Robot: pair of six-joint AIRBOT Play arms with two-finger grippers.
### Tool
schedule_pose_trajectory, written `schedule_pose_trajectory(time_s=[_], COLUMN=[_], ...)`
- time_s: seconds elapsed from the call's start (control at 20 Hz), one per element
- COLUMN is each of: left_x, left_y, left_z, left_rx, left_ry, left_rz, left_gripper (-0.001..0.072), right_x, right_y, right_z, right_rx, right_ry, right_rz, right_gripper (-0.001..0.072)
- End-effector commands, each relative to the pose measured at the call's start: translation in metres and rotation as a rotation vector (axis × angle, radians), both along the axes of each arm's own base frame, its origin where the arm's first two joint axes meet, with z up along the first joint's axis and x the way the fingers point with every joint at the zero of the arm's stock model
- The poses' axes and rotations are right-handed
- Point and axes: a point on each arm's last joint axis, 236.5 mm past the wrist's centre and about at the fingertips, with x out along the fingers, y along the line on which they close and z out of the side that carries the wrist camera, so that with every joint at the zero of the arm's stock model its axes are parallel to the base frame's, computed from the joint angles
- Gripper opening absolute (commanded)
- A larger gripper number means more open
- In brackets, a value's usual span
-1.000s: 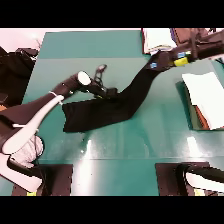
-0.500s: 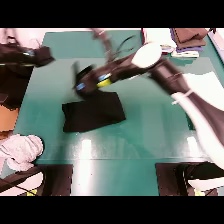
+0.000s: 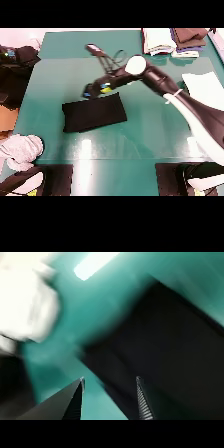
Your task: Fold the shirts.
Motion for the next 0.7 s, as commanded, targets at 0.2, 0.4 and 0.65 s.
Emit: schedule_pose_trajectory(time_s=[0.2, 0.4, 0.65], left_x=[-0.009, -0.012, -0.010], left_y=[-0.073, -0.092, -0.101], left_z=[0.012, 0.017, 0.002], left_rx=[-0.011, -0.019, -0.024], left_ry=[-0.066, -0.092, -0.045], left_rz=[-0.159, -0.199, -0.220], left_gripper=[0.0025, 0.0025, 0.0025], right_x=[0.022, 0.018, 0.016], right_y=[-0.199, -0.171, -0.098], right_z=[-0.136, -0.165, -0.179], right_rx=[-0.180, -0.052, 0.006], right_ry=[0.398, 0.546, 0.589], right_rz=[-0.430, -0.417, -0.317], right_gripper=[0.0571, 0.0570, 0.0569])
